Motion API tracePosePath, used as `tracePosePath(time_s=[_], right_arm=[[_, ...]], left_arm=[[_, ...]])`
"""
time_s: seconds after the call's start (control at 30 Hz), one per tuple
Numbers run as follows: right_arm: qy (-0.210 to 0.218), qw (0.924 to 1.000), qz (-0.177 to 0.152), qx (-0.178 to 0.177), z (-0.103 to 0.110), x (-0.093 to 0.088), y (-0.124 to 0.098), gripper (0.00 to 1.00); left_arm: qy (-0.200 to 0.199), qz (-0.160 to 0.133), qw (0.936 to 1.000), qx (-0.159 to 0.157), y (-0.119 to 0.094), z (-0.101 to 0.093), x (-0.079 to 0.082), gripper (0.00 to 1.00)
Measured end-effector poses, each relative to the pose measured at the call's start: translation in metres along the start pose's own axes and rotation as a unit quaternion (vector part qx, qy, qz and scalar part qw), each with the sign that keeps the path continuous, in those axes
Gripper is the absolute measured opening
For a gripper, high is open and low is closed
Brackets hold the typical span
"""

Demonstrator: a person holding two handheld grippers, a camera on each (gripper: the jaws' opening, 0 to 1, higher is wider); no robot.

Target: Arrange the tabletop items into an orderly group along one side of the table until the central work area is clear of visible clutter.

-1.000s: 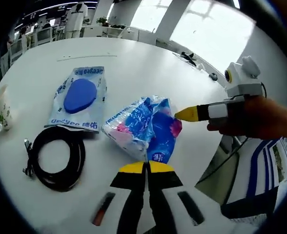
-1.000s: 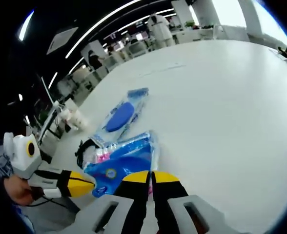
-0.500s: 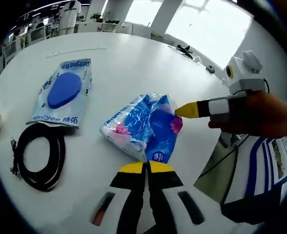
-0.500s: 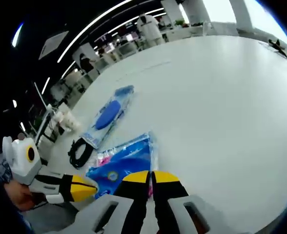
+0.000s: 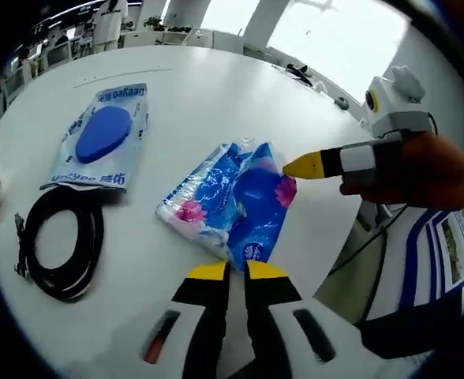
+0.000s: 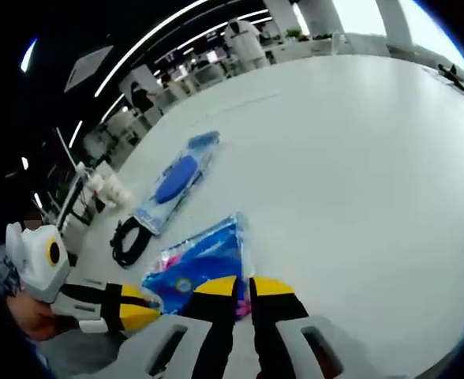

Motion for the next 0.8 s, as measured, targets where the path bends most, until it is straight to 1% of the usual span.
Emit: tracePosePath(time_s=[0.23, 0.3, 0.37, 0.57, 0.67, 0.8], right_arm=[[-0.007, 1.0, 0.002, 0.004, 0.004, 0.002, -0.002, 0.09], [-0.006, 1.0, 0.001, 0.004, 0.003, 0.002, -0.002, 0.09], [-0.007, 1.0, 0.0, 0.004, 0.003, 0.003, -0.003, 0.1], [-0.015, 0.9999, 0.0, 0.005, 0.006, 0.005, -0.005, 0.1], [-0.015, 0.9999, -0.003, 0.005, 0.006, 0.009, -0.006, 0.11], [-0.009, 0.9999, -0.006, 0.005, 0.005, 0.012, -0.006, 0.11]], left_arm=[[-0.005, -0.001, 1.0, -0.003, -0.005, 0.003, -0.001, 0.11], [-0.005, -0.002, 1.0, 0.0, -0.01, 0.005, -0.001, 0.12], [-0.013, -0.005, 0.9999, 0.0, -0.013, 0.008, -0.002, 0.13], [-0.017, -0.004, 0.9998, 0.002, -0.025, 0.016, -0.006, 0.17], [-0.02, -0.01, 0.9997, 0.006, -0.033, 0.019, -0.006, 0.17], [-0.038, -0.014, 0.999, 0.018, -0.043, 0.031, -0.011, 0.16]])
Point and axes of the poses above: the point that each gripper's makers call its tool centre point, and the gripper's own axes: y roughly forward along the fingers, z roughly to its left, x roughly out of its top, the point moved 1 cm from there along -y, roughly backward along the fingers, and after that the axes turned 4 degrees about -y, right-handed, at the moved point
